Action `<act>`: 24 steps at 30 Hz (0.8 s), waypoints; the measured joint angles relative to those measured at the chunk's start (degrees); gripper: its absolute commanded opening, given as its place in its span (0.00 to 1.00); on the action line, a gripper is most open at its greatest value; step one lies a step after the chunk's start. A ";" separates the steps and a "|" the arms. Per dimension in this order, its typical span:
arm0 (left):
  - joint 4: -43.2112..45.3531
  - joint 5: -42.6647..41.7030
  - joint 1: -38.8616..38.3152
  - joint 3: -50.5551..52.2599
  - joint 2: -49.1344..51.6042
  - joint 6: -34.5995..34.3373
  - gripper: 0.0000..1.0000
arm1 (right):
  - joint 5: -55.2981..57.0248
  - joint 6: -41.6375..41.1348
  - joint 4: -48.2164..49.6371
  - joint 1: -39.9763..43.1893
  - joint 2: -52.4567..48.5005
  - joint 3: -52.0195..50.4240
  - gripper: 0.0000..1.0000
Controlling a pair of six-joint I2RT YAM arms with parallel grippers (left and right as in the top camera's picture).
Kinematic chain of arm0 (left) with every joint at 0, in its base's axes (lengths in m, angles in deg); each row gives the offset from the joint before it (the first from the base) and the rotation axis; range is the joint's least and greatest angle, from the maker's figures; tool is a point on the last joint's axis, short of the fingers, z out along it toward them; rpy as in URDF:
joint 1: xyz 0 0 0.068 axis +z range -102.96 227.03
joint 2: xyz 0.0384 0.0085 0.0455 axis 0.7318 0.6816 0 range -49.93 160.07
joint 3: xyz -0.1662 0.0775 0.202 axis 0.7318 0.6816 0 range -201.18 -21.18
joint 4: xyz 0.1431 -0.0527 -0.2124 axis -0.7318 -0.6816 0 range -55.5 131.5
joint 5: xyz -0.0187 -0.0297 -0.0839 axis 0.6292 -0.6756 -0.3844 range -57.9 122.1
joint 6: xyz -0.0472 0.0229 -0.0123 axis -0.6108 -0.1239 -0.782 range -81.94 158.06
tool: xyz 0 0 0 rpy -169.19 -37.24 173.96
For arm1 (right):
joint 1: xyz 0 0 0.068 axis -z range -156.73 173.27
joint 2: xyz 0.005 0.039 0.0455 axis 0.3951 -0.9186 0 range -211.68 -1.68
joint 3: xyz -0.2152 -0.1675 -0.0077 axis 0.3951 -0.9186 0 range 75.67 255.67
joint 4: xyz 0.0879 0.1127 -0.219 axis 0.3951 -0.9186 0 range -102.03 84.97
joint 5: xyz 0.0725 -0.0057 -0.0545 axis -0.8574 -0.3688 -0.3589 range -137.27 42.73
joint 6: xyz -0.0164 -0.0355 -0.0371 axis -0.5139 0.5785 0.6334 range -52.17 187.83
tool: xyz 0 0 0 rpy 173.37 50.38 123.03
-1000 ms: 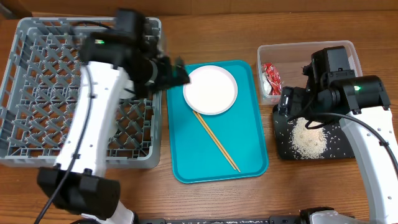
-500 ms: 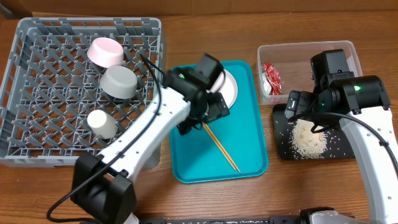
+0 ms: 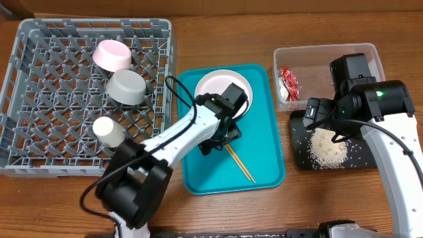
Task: Sort waste into correct bins and load items into the dishwasher
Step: 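Move the left gripper to the wooden chopsticks on the tray and grasp them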
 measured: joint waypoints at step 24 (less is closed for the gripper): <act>-2.10 -6.86 0.00 -0.42 6.32 -3.76 0.11 | 0.13 -0.28 -0.13 0.00 0.00 0.00 1.00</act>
